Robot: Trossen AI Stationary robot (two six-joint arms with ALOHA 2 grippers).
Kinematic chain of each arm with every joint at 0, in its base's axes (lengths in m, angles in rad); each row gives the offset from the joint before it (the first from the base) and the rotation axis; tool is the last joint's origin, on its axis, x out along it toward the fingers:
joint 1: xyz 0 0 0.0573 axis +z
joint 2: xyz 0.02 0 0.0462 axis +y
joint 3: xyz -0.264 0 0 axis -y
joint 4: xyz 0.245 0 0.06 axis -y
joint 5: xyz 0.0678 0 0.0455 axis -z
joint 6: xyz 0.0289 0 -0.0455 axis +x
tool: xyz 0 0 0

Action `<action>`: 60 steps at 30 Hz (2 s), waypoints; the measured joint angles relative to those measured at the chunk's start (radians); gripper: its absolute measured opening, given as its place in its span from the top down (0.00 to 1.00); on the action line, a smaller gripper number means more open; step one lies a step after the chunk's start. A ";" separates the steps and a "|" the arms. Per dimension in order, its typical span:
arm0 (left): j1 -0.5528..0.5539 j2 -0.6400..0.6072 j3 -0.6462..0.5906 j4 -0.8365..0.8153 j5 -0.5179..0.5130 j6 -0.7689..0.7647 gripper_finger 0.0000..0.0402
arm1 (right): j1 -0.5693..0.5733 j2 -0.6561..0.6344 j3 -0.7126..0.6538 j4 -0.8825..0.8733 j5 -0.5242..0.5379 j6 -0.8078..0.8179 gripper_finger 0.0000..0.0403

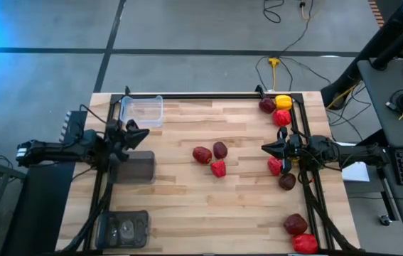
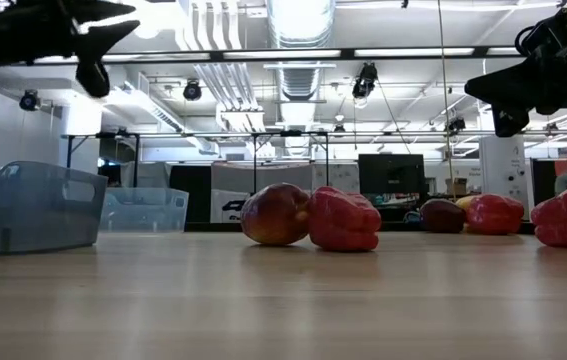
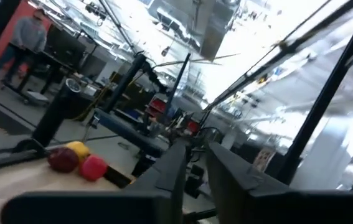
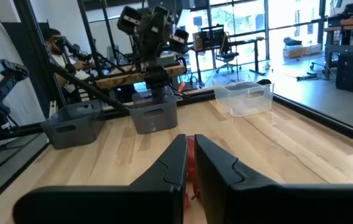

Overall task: Sort produce into baskets
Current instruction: Put the red apple into the top black bin

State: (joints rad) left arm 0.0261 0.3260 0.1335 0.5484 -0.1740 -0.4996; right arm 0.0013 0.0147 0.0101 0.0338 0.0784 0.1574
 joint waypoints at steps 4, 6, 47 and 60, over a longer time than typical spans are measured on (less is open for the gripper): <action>0.002 0.137 0.125 -0.110 0.000 0.041 0.72 | 0.000 0.000 0.000 0.000 0.000 0.000 0.94; 0.003 0.218 0.189 -0.164 -0.001 0.047 0.64 | 0.000 0.000 0.000 0.000 0.000 0.000 0.94; -0.019 1.248 1.153 -1.217 0.457 0.876 0.10 | 0.000 0.000 0.000 0.000 0.000 0.000 0.94; 0.004 1.371 1.121 -1.059 0.242 0.977 0.10 | 0.000 0.001 0.000 0.000 0.000 0.000 0.94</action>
State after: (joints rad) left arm 0.0301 1.6970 1.2547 -0.5102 0.0683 0.4774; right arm 0.0013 0.0154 0.0102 0.0338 0.0785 0.1571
